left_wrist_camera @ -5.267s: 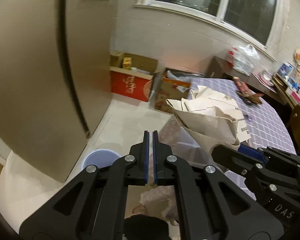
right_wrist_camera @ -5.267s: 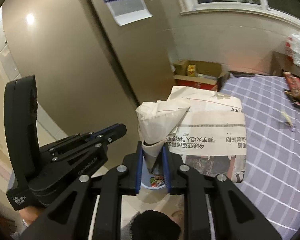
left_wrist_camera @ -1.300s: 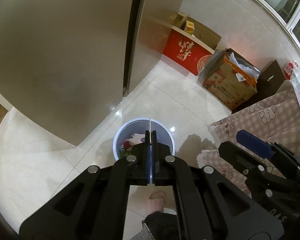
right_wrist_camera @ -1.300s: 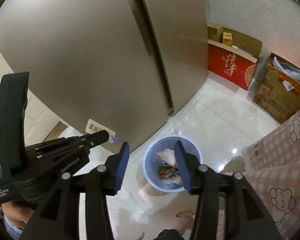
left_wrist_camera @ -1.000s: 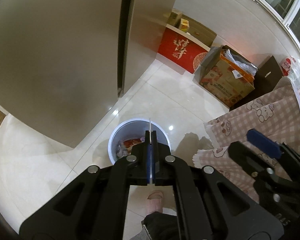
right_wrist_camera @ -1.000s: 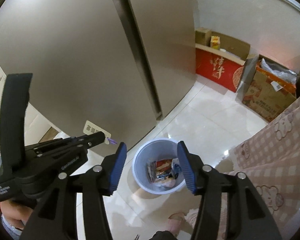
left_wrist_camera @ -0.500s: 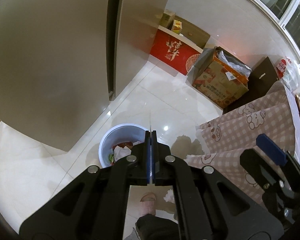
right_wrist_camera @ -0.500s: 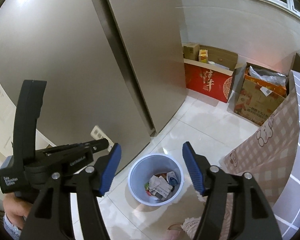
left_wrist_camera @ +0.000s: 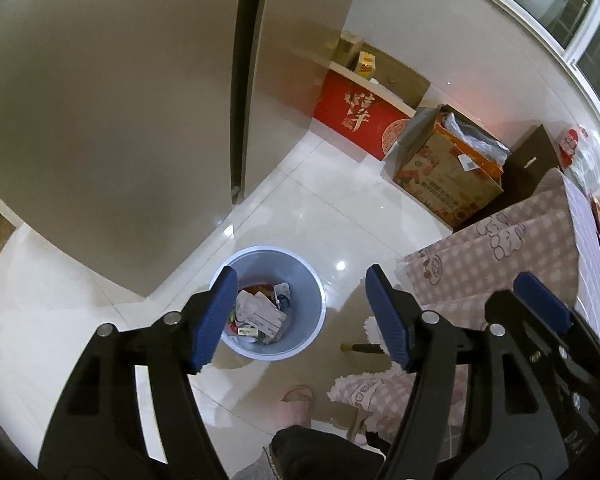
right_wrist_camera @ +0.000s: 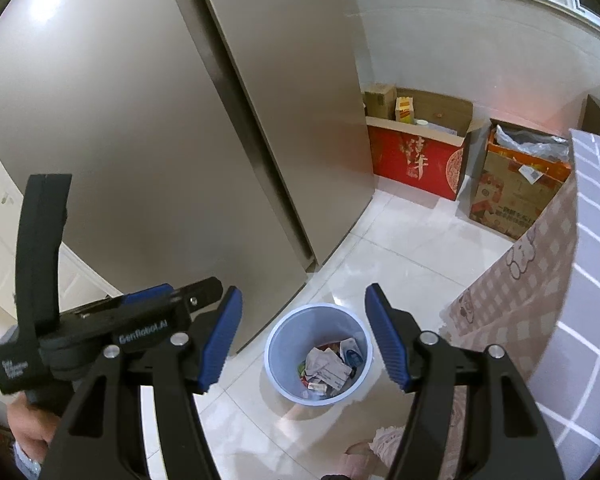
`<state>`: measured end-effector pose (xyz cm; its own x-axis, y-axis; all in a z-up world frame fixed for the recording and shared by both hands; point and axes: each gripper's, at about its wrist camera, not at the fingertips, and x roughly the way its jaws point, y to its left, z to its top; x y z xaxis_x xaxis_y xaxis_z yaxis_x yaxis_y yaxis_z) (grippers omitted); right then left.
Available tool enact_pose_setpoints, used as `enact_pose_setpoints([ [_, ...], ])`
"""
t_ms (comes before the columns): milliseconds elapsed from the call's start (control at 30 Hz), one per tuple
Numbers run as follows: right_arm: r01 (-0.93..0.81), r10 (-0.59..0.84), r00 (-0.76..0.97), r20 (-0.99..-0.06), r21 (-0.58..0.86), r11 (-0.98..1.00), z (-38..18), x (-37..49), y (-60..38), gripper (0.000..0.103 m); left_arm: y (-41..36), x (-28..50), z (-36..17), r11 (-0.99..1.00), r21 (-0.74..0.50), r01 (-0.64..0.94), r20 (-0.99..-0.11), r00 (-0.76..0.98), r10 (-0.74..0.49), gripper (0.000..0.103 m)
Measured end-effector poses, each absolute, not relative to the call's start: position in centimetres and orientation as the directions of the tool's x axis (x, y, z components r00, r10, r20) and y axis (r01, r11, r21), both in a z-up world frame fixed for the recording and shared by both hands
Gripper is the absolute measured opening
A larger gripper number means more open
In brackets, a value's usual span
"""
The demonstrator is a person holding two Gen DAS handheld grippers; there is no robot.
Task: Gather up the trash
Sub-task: 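Move both tools back over the table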
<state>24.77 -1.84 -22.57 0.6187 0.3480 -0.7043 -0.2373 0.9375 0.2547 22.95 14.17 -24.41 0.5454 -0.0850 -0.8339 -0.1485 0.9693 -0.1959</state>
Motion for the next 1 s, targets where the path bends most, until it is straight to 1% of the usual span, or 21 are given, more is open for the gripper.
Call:
enact_pose_setpoints([
  [167, -0.237, 0.343, 0.65, -0.679, 0.247, 0.939, -20.3, 22.8, -2.6, 0.063, 13.1, 21.0, -21.7, 0.972, -0.194, -0.135, -0.801, 0.594, -0.077, 0.066],
  [333, -0.227, 0.337, 0.688, -0.642, 0.251, 0.941, -17.7, 19.5, -4.5, 0.066, 11.0, 19.2, -18.6, 0.969, -0.23, -0.089, -0.762, 0.636, -0.123, 0.066],
  [500, -0.213, 0.324, 0.723, -0.611, 0.249, 0.945, -15.5, 16.2, -6.9, 0.066, 7.9, 16.8, -15.6, 0.975, -0.221, -0.032, -0.717, 0.683, -0.14, 0.067],
  [700, -0.18, 0.295, 0.758, -0.582, 0.248, 0.952, -13.5, 13.2, -10.2, 0.068, 4.7, 15.0, -13.4, 0.98, -0.198, 0.007, -0.692, 0.707, -0.145, 0.068],
  [1000, -0.145, 0.273, 0.796, -0.541, 0.267, 0.953, -11.2, 9.9, -14.9, 0.069, 0.8, 12.6, -10.8, 0.988, -0.143, 0.064, -0.659, 0.738, -0.143, 0.07],
])
